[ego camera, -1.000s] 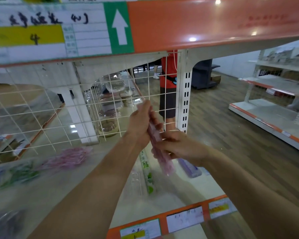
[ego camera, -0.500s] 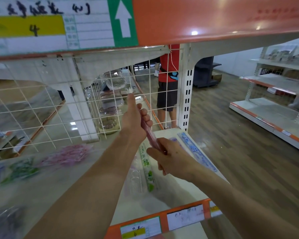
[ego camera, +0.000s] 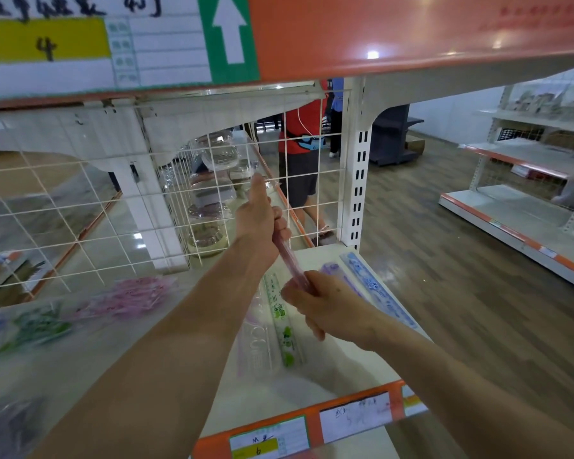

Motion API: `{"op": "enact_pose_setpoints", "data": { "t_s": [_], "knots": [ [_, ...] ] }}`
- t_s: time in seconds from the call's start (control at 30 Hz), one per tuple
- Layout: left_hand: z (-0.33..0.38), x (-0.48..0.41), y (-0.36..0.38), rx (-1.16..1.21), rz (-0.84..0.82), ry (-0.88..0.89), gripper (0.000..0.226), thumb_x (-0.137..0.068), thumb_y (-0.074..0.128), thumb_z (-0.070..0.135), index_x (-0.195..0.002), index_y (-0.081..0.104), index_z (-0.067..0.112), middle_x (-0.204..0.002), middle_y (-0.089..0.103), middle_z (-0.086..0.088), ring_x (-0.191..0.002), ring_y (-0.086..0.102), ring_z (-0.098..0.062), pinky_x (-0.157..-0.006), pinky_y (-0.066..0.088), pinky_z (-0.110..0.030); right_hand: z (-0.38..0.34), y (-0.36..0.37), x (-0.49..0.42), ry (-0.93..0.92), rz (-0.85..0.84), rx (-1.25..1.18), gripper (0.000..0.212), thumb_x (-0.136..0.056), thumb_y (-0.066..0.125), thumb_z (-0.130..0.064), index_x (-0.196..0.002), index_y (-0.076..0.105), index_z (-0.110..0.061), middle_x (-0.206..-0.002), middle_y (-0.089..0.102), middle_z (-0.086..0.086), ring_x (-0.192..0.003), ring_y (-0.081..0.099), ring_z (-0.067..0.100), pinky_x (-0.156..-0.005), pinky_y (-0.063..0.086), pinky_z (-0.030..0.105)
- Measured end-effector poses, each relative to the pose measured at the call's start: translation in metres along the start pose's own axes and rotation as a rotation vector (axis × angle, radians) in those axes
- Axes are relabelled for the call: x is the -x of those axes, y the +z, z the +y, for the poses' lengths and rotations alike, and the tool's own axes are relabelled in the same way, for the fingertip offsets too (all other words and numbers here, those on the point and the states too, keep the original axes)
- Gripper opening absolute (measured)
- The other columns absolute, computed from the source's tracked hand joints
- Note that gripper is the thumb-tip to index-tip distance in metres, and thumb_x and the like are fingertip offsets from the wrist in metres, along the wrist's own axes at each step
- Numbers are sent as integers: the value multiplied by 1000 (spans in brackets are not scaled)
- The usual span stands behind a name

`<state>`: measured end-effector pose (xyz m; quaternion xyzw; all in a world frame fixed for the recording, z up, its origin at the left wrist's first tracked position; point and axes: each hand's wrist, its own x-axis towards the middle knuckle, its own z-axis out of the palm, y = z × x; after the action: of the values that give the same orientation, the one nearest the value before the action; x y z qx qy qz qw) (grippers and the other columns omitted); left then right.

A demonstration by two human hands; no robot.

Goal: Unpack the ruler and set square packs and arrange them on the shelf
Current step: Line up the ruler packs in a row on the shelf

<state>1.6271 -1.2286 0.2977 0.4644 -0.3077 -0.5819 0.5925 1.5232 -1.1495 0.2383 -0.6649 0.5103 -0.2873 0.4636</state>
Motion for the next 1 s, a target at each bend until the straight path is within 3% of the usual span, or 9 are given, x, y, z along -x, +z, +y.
{"op": "enact_pose_setpoints", "data": {
  "t_s": [0.1, 0.17, 0.27, 0.37, 0.5, 0.6, 0.73, 0.83, 1.0],
  "knots": [
    [-9, 6, 2, -52, -95, -57, 49, -91, 55, 49, -54, 57, 16, -51, 44, 1, -43, 41, -12, -47, 38, -25, 1, -2, -2, 14, -3, -111, 25, -98, 46, -25, -75, 40, -18, -64, 33, -3, -44, 31, 6, -43, 36, 18],
    [-20, 8, 3, -74, -138, -111, 65, -92, 53, 48, -36, 55, 16, -46, 38, 3, -37, 36, -10, -41, 35, -23, -2, -4, -1, 27, -21, -107, 18, -97, 51, -27, -85, 46, -14, -66, 43, -1, -48, 42, 7, -48, 42, 19],
    [-20, -1, -4, 0, -87, -204, 47, -92, 57, 41, -54, 42, 18, -41, 32, 5, -30, 29, -8, -34, 29, -15, -11, -18, 6, 108, -131, 200, 43, -90, 58, -44, -119, 49, -13, -92, 61, 0, -76, 62, 10, -70, 51, 25],
    [-12, -15, -20, 96, -37, -311, 40, -94, 55, 28, -61, 35, 19, -36, 32, 6, -26, 29, -6, -34, 28, -10, -26, -48, 26, 27, -135, 689, 41, -89, 53, -52, -112, 66, -21, -101, 65, -7, -89, 61, 8, -77, 46, 21],
    [-19, -17, -22, 136, -62, -389, 39, -96, 50, 24, -61, 35, 19, -39, 31, 5, -27, 28, -7, -34, 27, -9, -39, -53, 39, -19, -375, 547, 25, -93, 55, -39, -109, 70, -26, -98, 71, -12, -84, 64, 1, -78, 50, 15],
    [-23, -12, -14, 107, -111, -396, 39, -96, 51, 27, -61, 36, 20, -43, 29, 6, -29, 27, -7, -34, 26, -10, -35, -42, 32, -52, -324, 486, 24, -94, 56, -32, -105, 73, -18, -100, 73, -8, -71, 59, 16, -56, 43, 10],
    [-19, -11, -13, 54, -129, -327, 41, -98, 49, 32, -61, 34, 21, -42, 28, 7, -30, 25, -7, -35, 24, -11, -37, -57, 34, -51, -244, 447, 22, -93, 57, -32, -101, 72, -17, -95, 73, -5, -86, 66, 7, -66, 48, 12],
    [-23, -3, -5, 54, -128, -295, 41, -98, 50, 33, -61, 36, 19, -43, 32, 4, -36, 31, -8, -36, 33, -15, -42, -64, 16, -76, 90, 394, 24, -86, 64, -36, -81, 73, -14, -78, 68, -1, -69, 60, 8, -61, 45, 21],
    [-31, 12, 9, 58, -139, -250, 37, -99, 48, 31, -68, 48, 13, -46, 55, 0, -37, 57, -10, -38, 47, -19, -47, -51, -7, -14, 165, 486, 30, -77, 72, -31, -65, 64, -5, -51, 46, -3, -48, 42, 10, -50, 34, 24]
  ]
}}
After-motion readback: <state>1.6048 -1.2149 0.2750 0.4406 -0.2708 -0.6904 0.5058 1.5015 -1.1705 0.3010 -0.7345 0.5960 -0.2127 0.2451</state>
